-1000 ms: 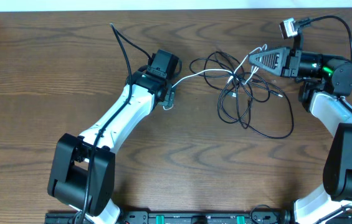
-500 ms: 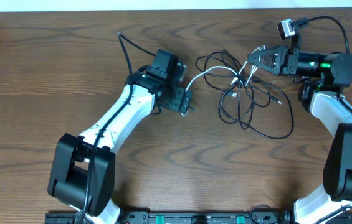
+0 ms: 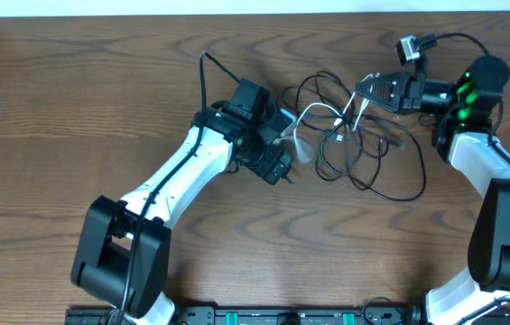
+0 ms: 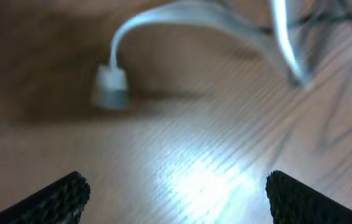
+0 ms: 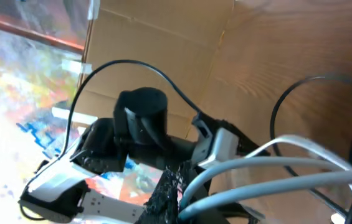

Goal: Untangle cables

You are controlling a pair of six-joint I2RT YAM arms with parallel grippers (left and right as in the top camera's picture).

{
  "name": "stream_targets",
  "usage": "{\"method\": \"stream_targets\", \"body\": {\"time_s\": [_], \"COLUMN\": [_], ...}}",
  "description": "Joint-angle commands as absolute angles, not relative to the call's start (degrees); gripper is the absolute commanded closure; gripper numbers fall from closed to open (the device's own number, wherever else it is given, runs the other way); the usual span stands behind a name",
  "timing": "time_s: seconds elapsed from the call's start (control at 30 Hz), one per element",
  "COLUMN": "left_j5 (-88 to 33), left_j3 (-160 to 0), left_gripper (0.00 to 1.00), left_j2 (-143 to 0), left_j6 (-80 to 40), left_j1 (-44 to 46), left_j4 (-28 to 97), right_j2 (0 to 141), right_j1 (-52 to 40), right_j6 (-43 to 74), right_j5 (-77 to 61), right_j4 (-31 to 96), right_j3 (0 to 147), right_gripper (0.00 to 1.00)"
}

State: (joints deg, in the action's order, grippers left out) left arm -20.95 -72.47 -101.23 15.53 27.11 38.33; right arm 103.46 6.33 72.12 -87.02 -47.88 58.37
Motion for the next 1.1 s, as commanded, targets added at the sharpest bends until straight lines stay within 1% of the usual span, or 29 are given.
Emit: {"method": "stream_targets", "body": {"time_s": [0.0, 0.13, 0.23, 0.3, 0.43, 0.53, 0.6, 0.63, 0.7, 0.8, 0.97, 1.07], "left_j5": [-24.03, -21.52, -13.23, -6.87, -6.57, -6.59, -6.59, -6.59, -6.59, -6.57, -6.55, -6.55], "left_j3": [-72.23, -72.23, -72.23, -72.23, -72.23, -72.23, -72.23, -72.23, -72.23, -72.23, -72.23, -72.23], "left_gripper": [0.09, 0.08, 0.09, 0.09, 0.09, 0.09, 0.09, 0.09, 0.09, 0.09, 0.09, 0.09], "left_j2": [-96.07, -92.92, -92.36, -92.36, -92.36, -92.36, -92.36, -92.36, -92.36, -92.36, -92.38, -92.49], "left_j6": [16.62, 15.68, 9.56, 3.25, -0.58, -2.98, -3.75, -3.75, -3.75, -3.73, -3.73, -3.75], "left_j1": [26.96, 26.92, 26.92, 26.92, 26.92, 26.92, 26.92, 26.92, 26.92, 26.92, 26.92, 26.92], "left_j4": [36.45, 34.68, 32.95, 31.75, 29.78, 27.99, 27.46, 27.44, 27.73, 28.27, 28.38, 28.36], "right_j2": [103.11, 103.11, 103.11, 103.09, 103.11, 103.11, 103.11, 103.11, 103.11, 103.09, 101.45, 96.12], "right_j1": [5.61, 4.86, 4.14, 2.72, 0.82, -0.75, -1.83, -2.66, -3.9, -5.65, -7.01, -8.71], "right_j6": [62.74, 61.84, 61.84, 60.58, 57.82, 53.12, 48.53, 45.8, 42.37, 37.3, 34.24, 29.89], "right_j5": [-85.8, -85.84, -85.97, -87.59, -87.42, -83.53, -77.71, -72.69, -63.48, -49.43, -38.5, -29.1], "right_j4": [-42.81, -41.34, -41.34, -41.32, -39.35, -33.67, -26.98, -21.71, -12.8, -1.5, 4.91, 9.04], "right_j3": [58.74, 58.74, 58.74, 58.74, 58.7, 58.7, 58.7, 58.7, 58.7, 58.7, 58.7, 58.72], "right_gripper": [0.99, 0.99, 0.99, 0.99, 0.99, 0.98, 0.94, 0.94, 0.99, 0.99, 0.99, 0.99]}}
